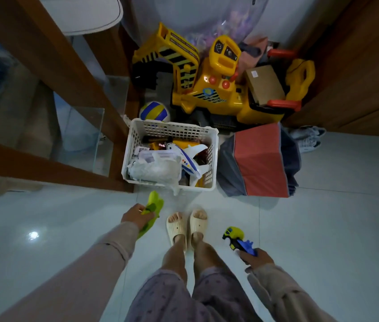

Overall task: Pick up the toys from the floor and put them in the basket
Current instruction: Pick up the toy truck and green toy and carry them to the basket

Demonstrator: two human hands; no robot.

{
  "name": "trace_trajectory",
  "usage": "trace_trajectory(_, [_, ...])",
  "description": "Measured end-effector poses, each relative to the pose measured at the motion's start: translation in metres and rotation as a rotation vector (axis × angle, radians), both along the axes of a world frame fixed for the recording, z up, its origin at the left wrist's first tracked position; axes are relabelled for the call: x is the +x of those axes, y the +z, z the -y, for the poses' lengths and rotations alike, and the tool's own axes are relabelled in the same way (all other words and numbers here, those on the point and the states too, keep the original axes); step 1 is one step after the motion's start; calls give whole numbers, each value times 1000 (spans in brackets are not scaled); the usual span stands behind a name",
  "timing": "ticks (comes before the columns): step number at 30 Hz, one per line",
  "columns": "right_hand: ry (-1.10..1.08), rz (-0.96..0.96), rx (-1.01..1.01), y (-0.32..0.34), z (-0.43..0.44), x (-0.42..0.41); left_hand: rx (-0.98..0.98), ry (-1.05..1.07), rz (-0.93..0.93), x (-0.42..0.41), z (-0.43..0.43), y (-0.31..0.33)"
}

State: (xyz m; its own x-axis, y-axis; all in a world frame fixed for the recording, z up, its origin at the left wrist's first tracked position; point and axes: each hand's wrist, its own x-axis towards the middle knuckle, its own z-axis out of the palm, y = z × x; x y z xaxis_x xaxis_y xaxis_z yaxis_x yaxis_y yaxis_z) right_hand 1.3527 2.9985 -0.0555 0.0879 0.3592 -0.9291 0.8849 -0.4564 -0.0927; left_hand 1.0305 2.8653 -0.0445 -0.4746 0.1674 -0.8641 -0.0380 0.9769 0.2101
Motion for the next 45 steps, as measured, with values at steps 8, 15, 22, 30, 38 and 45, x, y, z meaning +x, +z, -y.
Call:
trace_trajectory(8, [67,-7,-184,-104,-63,-104,-42,192,142,0,-2,-81])
trace_trajectory(15, [63,-90,-180,-217,-102,-202,-50,370,208,-10,-6,-158])
trace_trajectory(22, [144,-121,-110,-317,-108,-273,32,505,207,-39,-18,-245])
trace_trajectory(30, [532,49,24,-374,-89,-294,126,657,182,-70,-43,-297])
trace_trajectory(38, [567,-94,118,-349,-97,-265,90,616,198,-76,-53,-284])
trace_trajectory(45, [484,-77,-61,-308,-143,-212,256,349,-11,-103,-77,-293])
